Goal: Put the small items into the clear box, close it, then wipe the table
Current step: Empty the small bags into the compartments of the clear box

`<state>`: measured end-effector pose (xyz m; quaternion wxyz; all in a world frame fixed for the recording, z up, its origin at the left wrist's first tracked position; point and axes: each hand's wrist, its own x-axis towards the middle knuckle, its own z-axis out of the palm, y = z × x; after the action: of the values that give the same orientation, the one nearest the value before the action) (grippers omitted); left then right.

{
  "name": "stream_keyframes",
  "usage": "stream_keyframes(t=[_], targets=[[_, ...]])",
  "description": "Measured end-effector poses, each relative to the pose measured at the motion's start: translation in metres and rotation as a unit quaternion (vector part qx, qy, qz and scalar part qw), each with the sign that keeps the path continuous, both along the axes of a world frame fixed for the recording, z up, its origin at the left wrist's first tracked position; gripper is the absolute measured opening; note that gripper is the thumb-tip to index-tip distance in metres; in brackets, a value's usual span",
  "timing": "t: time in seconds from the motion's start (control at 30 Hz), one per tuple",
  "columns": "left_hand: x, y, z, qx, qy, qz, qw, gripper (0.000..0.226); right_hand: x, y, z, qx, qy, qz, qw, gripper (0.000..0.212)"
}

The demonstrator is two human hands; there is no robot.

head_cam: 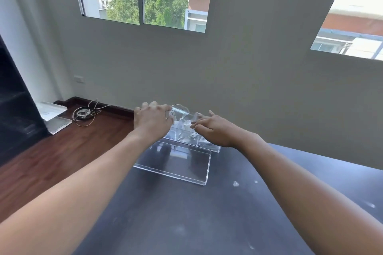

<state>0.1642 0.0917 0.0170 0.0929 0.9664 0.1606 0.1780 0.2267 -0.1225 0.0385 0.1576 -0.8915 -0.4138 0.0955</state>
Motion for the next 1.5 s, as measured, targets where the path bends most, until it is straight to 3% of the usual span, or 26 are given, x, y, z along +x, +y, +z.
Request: stream_keyframes(t=[0.1,0.23,0.37,0.47,0.6,0.73,0.87,1.0,1.13,1.37,1.5], targets=[[-0.002,-0.006,0.002,0.033,-0.01,0.014,0.999,0.044,0.001,0.002,-0.005,-0.017,-0.016,0.007,1.0,0.054],[-0.003,-0.008,0.005,0.007,-0.01,0.027,1.0,0.042,-0.002,0.004,-0.002,-0.017,-0.054,0.003,0.998,0.051],[-0.001,-0.006,0.003,0.019,-0.006,0.006,1.0,0.027,0.003,0.002,-0.005,0.067,-0.086,-0.016,0.994,0.039],[0.002,-0.006,-0.002,0.047,0.027,-0.037,0.998,0.033,0.003,-0.003,-0.009,0.094,-0.121,-0.003,0.988,0.031],[0.001,-0.01,-0.008,0.063,0.009,-0.08,0.995,0.033,-0.001,-0.005,-0.009,0.016,-0.14,0.015,0.99,0.039],[-0.001,-0.018,-0.011,0.062,-0.005,-0.185,0.981,0.04,-0.008,-0.001,-0.014,-0.055,-0.125,0.029,0.99,0.047],[-0.006,-0.019,-0.005,0.133,0.012,-0.24,0.962,0.059,-0.015,-0.015,-0.018,0.069,-0.159,0.006,0.985,0.037],[-0.009,-0.028,0.005,0.126,0.055,-0.308,0.941,0.06,-0.02,-0.042,-0.017,0.16,-0.176,-0.059,0.97,0.056],[-0.007,-0.036,0.001,0.121,0.128,-0.302,0.937,0.068,-0.021,-0.057,-0.026,0.071,-0.167,-0.039,0.983,0.074],[-0.01,-0.049,0.011,0.225,0.126,-0.301,0.918,0.08,-0.02,-0.057,-0.03,-0.048,-0.179,-0.006,0.983,0.067],[-0.006,-0.053,0.012,0.228,0.148,-0.276,0.922,0.093,-0.018,-0.056,-0.022,-0.099,-0.189,-0.004,0.977,0.073]])
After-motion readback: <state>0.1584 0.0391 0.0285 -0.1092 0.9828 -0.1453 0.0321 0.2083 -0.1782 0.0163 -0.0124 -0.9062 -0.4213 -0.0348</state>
